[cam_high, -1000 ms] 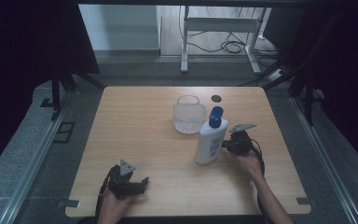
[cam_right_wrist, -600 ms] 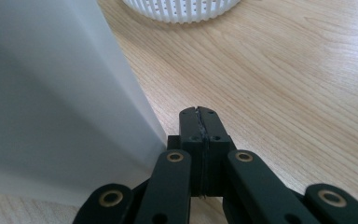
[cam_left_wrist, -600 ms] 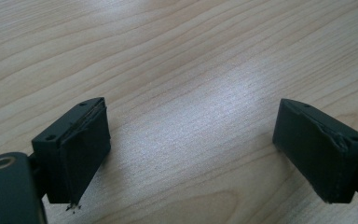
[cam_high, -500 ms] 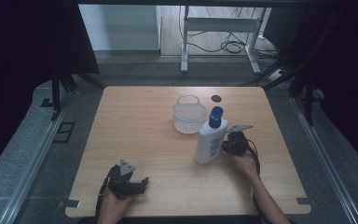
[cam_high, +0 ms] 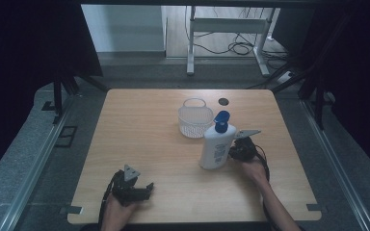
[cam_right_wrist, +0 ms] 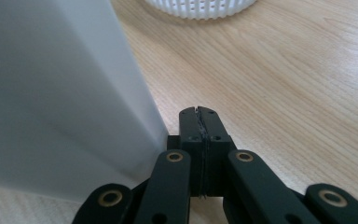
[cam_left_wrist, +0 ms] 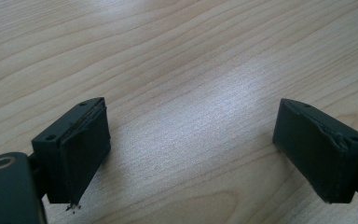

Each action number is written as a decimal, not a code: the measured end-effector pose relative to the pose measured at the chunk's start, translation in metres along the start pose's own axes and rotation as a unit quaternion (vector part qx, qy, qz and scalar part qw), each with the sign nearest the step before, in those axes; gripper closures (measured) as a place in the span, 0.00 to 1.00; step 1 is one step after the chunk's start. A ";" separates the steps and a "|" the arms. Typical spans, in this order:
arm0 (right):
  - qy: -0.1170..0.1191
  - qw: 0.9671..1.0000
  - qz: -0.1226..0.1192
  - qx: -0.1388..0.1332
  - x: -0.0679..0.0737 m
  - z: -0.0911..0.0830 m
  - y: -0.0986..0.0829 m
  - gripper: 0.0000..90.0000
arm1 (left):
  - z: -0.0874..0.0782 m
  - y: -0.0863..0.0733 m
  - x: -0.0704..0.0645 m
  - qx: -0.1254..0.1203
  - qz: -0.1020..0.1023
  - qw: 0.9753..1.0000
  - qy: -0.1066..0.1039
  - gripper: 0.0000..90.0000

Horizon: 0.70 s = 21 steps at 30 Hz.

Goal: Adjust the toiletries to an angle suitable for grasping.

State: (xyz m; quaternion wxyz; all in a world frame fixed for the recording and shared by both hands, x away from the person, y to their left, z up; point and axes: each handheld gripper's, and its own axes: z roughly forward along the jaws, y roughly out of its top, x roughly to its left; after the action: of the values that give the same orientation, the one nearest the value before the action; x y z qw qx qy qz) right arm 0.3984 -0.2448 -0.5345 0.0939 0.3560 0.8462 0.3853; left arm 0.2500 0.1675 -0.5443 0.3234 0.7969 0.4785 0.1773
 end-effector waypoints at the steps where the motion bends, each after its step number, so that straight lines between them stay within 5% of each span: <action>1: 0.000 1.000 -0.001 0.001 0.001 -0.001 0.000 0.99 | 0.000 0.000 0.000 0.000 0.000 1.000 0.000 0.12; 21: 0.003 1.000 -0.012 0.007 0.014 -0.012 -0.009 0.98 | 0.000 0.000 0.000 -0.001 -0.001 1.000 0.001 0.12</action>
State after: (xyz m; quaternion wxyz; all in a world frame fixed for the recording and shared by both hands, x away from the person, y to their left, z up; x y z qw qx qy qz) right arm 0.3781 -0.2464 -0.5307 0.0935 0.3447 0.8534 0.3796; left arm 0.2499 0.1671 -0.5444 0.3237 0.7960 0.4795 0.1780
